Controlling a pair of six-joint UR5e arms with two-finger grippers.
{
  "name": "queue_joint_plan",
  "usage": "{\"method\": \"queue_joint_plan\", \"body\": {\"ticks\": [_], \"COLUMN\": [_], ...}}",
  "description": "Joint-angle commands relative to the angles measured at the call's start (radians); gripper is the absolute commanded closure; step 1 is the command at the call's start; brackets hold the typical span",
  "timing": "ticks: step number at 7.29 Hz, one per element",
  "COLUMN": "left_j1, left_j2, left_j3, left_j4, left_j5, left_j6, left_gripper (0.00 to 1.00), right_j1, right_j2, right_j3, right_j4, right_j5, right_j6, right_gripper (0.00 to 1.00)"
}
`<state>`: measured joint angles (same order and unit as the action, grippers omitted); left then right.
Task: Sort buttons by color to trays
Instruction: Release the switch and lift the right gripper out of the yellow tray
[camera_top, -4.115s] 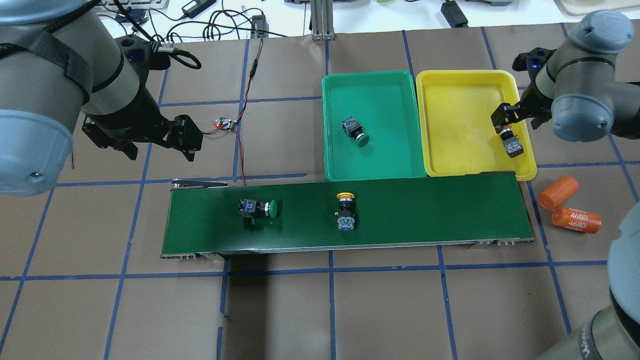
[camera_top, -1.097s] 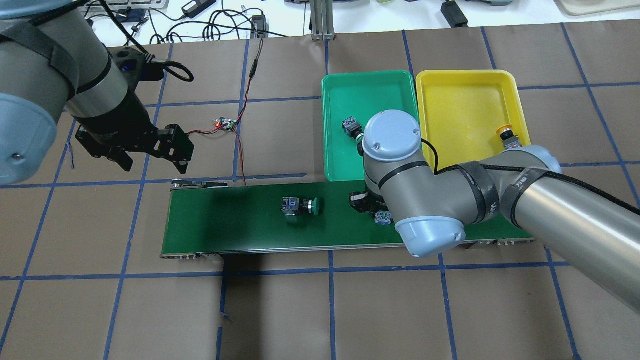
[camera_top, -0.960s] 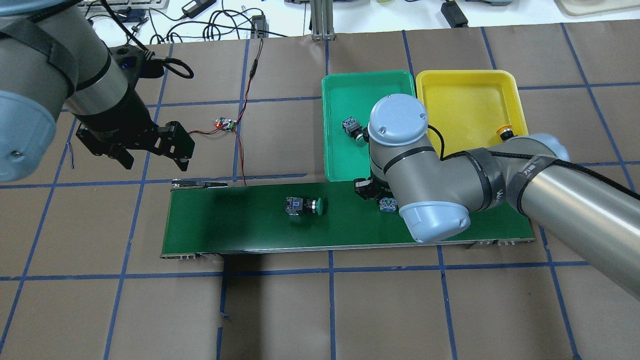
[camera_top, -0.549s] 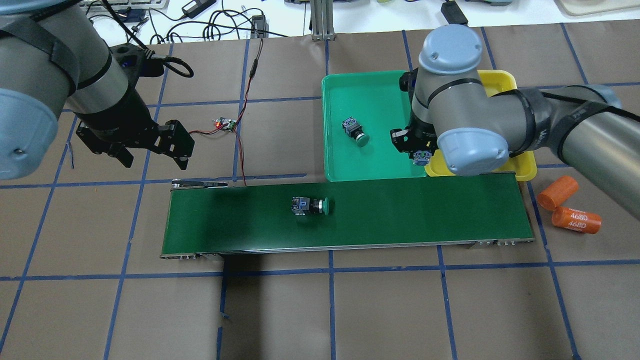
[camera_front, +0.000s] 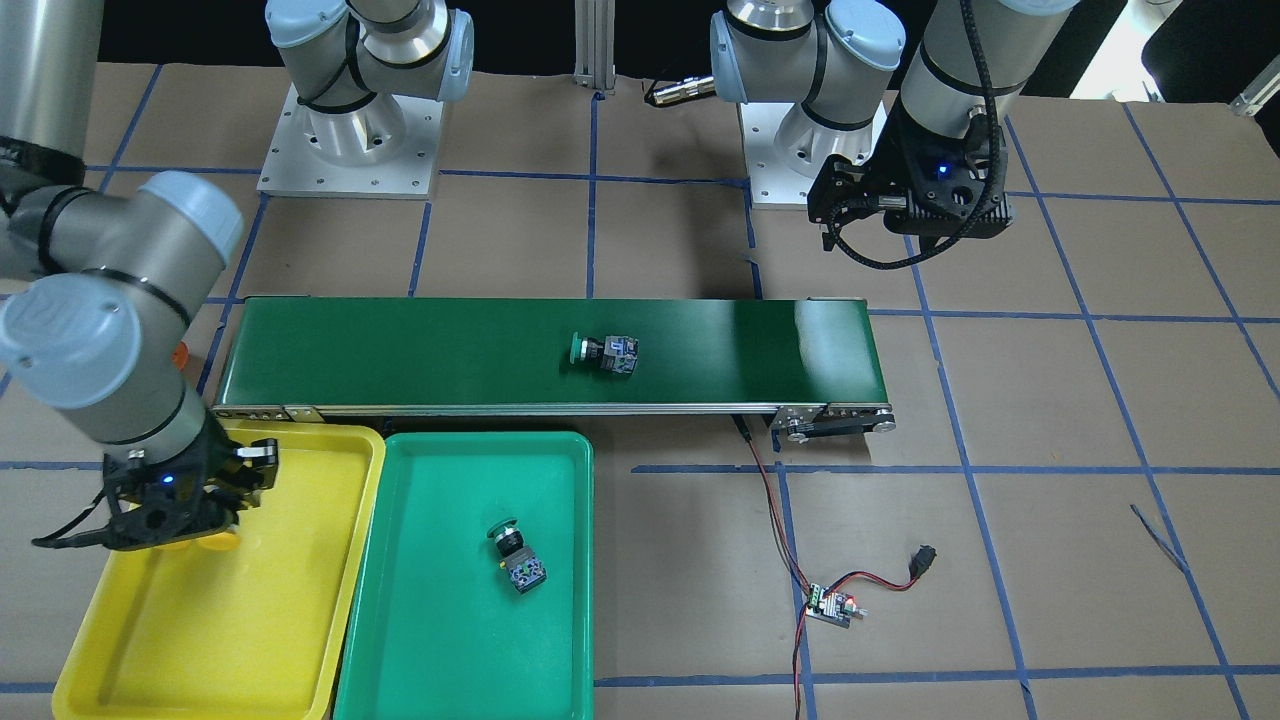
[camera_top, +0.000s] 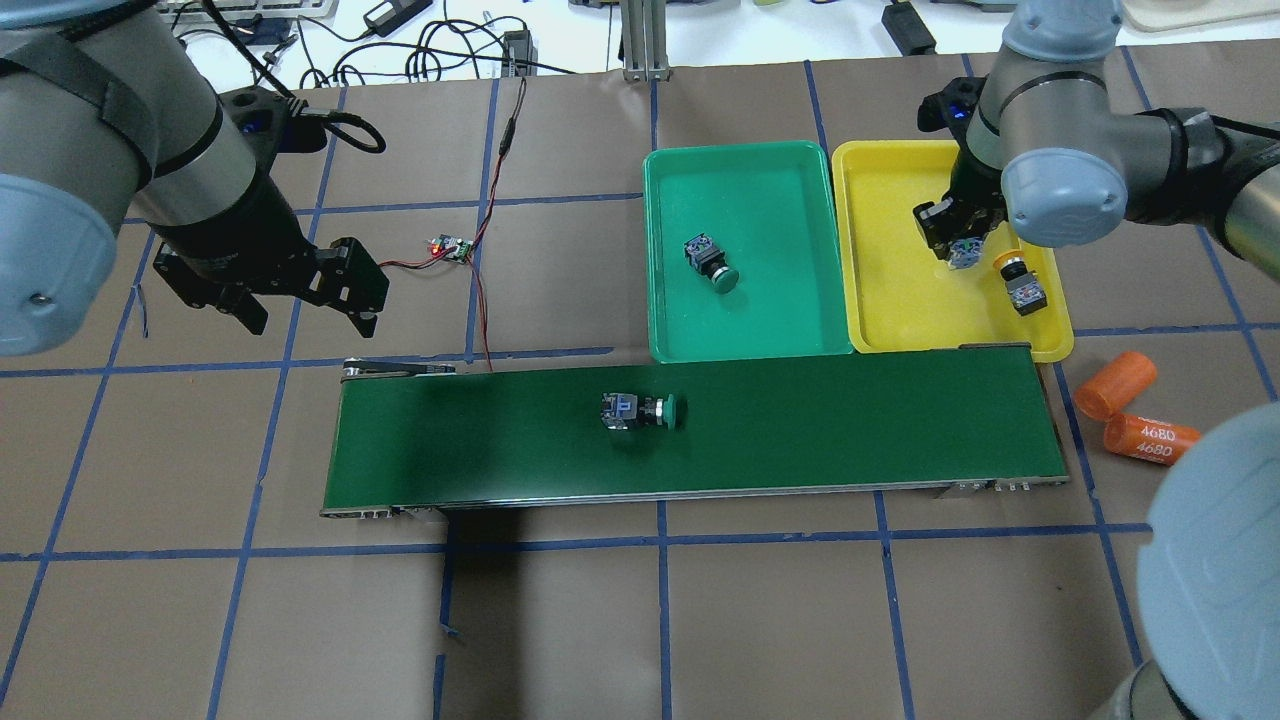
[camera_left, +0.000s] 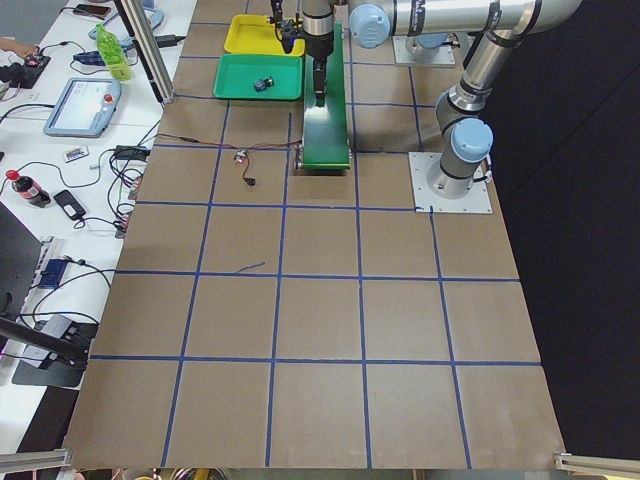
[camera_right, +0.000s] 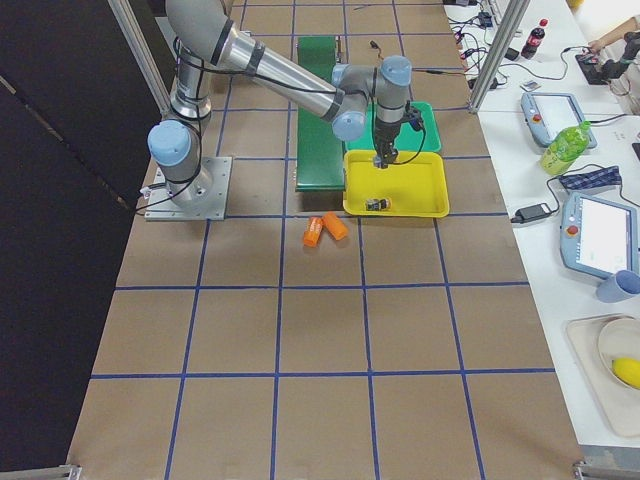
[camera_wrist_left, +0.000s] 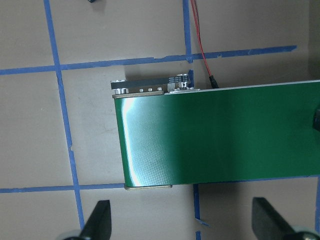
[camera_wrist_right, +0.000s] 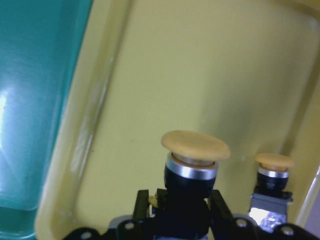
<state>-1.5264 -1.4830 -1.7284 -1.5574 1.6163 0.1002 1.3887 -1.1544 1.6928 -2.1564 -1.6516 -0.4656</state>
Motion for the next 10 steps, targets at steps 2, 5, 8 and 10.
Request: {"method": "queue_joint_plan", "body": {"ticks": [2,5,8,10], "left_j1": [0.002,0.002,0.000,0.000], "left_j2": [0.000,0.000,0.000,0.000], "left_j3": [-0.010,-0.017,-0.017,-0.019], "left_j4": [0.000,0.016,0.019,0.020], "left_j5": [0.001,0.002,-0.001,0.002], "left_j6": [0.003,0.003,-0.004,0.003], "left_gripper": [0.00,0.00,0.00,0.00], "right_j1": [-0.066,-0.066,-0.056,-0.022], "right_j2": [0.035,0.025,-0.072,-0.178], "right_j3": [0.025,0.061,0.051,0.062], "right_j4": [-0.011,-0.013,0.093,0.223], "right_j5": [-0.002,-0.001,0.003,0.028], "right_j6": [-0.085,-0.084,-0.061,-0.019], "right_gripper": [0.60,0.25,0.20,0.20]}}
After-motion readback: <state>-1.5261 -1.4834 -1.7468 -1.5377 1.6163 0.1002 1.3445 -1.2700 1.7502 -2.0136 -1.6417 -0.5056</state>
